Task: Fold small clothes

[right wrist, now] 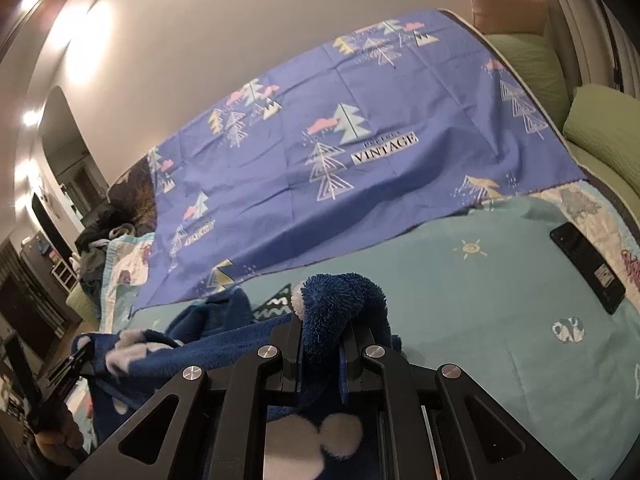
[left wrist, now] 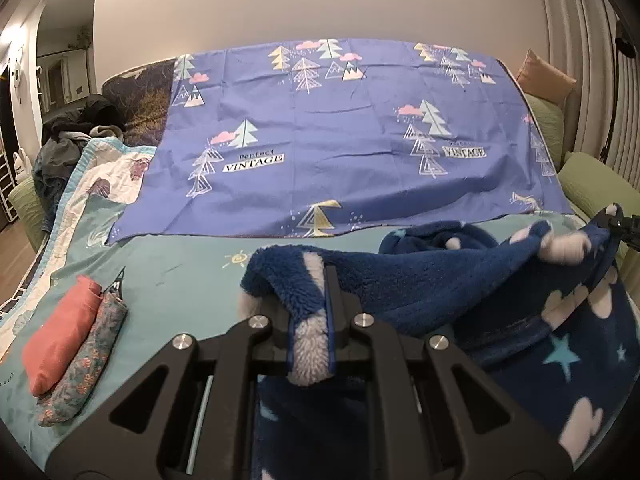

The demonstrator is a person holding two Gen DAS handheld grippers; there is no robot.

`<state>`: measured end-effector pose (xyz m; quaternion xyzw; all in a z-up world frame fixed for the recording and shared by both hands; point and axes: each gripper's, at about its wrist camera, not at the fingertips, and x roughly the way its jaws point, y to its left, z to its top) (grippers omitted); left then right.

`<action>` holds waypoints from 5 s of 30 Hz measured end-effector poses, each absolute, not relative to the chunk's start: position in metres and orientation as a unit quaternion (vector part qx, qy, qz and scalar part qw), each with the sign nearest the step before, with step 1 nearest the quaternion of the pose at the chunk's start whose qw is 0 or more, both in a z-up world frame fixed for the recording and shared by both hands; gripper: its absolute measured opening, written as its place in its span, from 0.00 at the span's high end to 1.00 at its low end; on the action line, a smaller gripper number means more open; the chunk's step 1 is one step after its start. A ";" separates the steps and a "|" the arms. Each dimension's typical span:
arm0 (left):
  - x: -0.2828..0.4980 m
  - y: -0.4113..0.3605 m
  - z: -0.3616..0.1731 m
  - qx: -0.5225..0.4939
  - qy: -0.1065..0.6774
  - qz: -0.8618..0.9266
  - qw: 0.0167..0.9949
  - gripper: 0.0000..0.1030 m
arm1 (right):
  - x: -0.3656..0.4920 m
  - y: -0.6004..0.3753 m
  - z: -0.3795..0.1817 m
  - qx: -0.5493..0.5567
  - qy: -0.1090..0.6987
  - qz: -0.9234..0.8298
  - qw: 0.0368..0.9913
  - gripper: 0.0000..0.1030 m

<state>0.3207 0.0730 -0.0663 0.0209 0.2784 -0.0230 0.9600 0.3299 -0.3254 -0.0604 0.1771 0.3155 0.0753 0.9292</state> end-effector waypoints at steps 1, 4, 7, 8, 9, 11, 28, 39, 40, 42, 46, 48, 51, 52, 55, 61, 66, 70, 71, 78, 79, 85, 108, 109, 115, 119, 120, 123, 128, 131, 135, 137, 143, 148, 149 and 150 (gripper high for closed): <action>0.324 0.074 -0.070 0.021 0.281 -0.023 0.959 0.88 | 0.332 -0.324 -0.063 0.175 0.318 0.075 0.929 0.90; 0.331 0.075 -0.079 0.021 0.288 -0.022 0.957 0.88 | 0.339 -0.321 -0.073 0.166 0.327 0.073 0.927 0.90; 0.337 0.075 -0.087 0.020 0.297 -0.022 0.955 0.88 | 0.346 -0.320 -0.082 0.166 0.336 0.071 0.924 0.90; 0.339 0.075 -0.089 0.019 0.299 -0.022 0.954 0.88 | 0.349 -0.321 -0.085 0.168 0.339 0.071 0.923 0.90; 0.340 0.075 -0.091 0.019 0.301 -0.022 0.953 0.88 | 0.350 -0.321 -0.088 0.168 0.341 0.070 0.922 0.90; 0.342 0.075 -0.093 0.019 0.304 -0.023 0.952 0.87 | 0.353 -0.320 -0.092 0.167 0.346 0.068 0.921 0.90; 0.347 0.088 -0.093 -0.018 0.348 -0.032 0.937 0.80 | 0.346 -0.319 -0.082 0.164 0.391 0.048 0.904 0.71; 0.289 0.100 -0.043 0.021 0.292 0.002 0.956 0.23 | 0.259 -0.291 -0.031 0.065 0.374 0.063 0.923 0.48; 0.282 0.099 -0.042 0.022 0.296 -0.012 0.955 0.23 | 0.254 -0.285 -0.034 0.057 0.382 0.068 0.920 0.48; 0.270 0.091 -0.043 0.030 0.304 -0.041 0.951 0.23 | 0.249 -0.275 -0.043 0.044 0.395 0.075 0.914 0.48; 0.263 0.061 -0.056 0.077 0.330 -0.087 0.937 0.26 | 0.259 -0.255 -0.061 0.035 0.424 0.086 0.901 0.49; 0.271 0.044 -0.066 0.103 0.351 -0.100 0.925 0.32 | 0.271 -0.247 -0.070 0.031 0.435 0.088 0.896 0.50; 0.288 0.027 -0.079 0.107 0.380 -0.126 0.910 0.51 | 0.295 -0.235 -0.079 0.020 0.445 0.090 0.891 0.53; 0.295 0.023 -0.080 0.103 0.386 -0.132 0.907 0.60 | 0.304 -0.232 -0.082 0.018 0.447 0.089 0.890 0.54; 0.326 0.016 -0.084 0.081 0.406 -0.144 0.899 0.69 | 0.329 -0.231 -0.087 0.022 0.449 0.082 0.890 0.58; 0.387 0.029 -0.095 0.052 0.412 -0.080 0.906 0.69 | 0.378 -0.259 -0.083 0.096 0.402 0.043 0.910 0.59; 0.411 0.066 -0.141 -0.008 0.444 -0.036 0.895 0.67 | 0.405 -0.290 -0.136 0.163 0.448 0.012 0.879 0.60; 0.405 0.066 -0.136 -0.009 0.433 -0.030 0.901 0.67 | 0.400 -0.289 -0.126 0.155 0.437 0.008 0.886 0.60; 0.402 0.065 -0.133 -0.003 0.428 -0.025 0.903 0.67 | 0.395 -0.289 -0.121 0.153 0.431 0.005 0.889 0.60; 0.316 0.091 -0.081 -0.009 0.367 -0.055 0.928 0.44 | 0.285 -0.324 -0.074 0.149 0.395 0.044 0.905 0.52; 0.295 0.100 -0.078 -0.008 0.361 -0.059 0.931 0.39 | 0.264 -0.331 -0.073 0.148 0.396 0.045 0.905 0.49; 0.200 0.132 -0.094 -0.052 0.404 -0.092 0.909 0.39 | 0.150 -0.370 -0.099 0.215 0.433 0.051 0.874 0.47; 0.217 0.120 -0.138 -0.340 0.395 -0.157 0.839 0.83 | 0.176 -0.336 -0.117 0.392 0.377 0.078 0.835 0.85; 0.213 0.119 -0.127 -0.329 0.387 -0.161 0.846 0.83 | 0.170 -0.334 -0.108 0.381 0.371 0.081 0.843 0.85; 0.155 0.130 -0.073 -0.275 0.361 -0.194 0.870 0.84 | 0.110 -0.321 -0.073 0.347 0.371 0.112 0.854 0.86; 0.090 0.144 -0.078 -0.255 0.384 -0.203 0.864 0.83 | 0.041 -0.316 -0.087 0.342 0.398 0.123 0.842 0.86; 0.072 0.147 -0.085 -0.249 0.399 -0.199 0.860 0.83 | 0.026 -0.314 -0.095 0.341 0.407 0.120 0.839 0.86; 0.036 0.152 -0.110 -0.230 0.436 -0.180 0.851 0.82 | -0.001 -0.307 -0.120 0.325 0.442 0.109 0.829 0.83; 0.010 0.161 -0.108 -0.162 0.452 -0.150 0.864 0.69 | -0.017 -0.325 -0.120 0.313 0.459 0.060 0.830 0.57; -0.001 0.169 -0.080 -0.118 0.414 -0.138 0.892 0.48 | -0.022 -0.343 -0.092 0.290 0.421 0.020 0.859 0.39; 0.004 0.184 -0.047 -0.080 0.344 -0.116 0.928 0.37 | 0.004 -0.355 -0.068 0.244 0.392 -0.006 0.887 0.37; 0.024 0.188 -0.041 -0.090 0.330 -0.121 0.932 0.30 | 0.029 -0.352 -0.067 0.237 0.396 0.010 0.887 0.37; 0.127 0.174 -0.075 -0.105 0.395 -0.134 0.903 0.30 | 0.116 -0.340 -0.083 0.216 0.432 0.049 0.874 0.37; 0.183 0.168 -0.103 -0.113 0.427 -0.127 0.888 0.30 | 0.170 -0.343 -0.108 0.247 0.461 0.076 0.849 0.37; 0.190 0.170 -0.105 -0.119 0.427 -0.128 0.887 0.30 | 0.177 -0.344 -0.112 0.253 0.464 0.080 0.845 0.37; 0.201 0.171 -0.108 -0.129 0.432 -0.130 0.883 0.30 | 0.183 -0.345 -0.115 0.259 0.467 0.084 0.841 0.37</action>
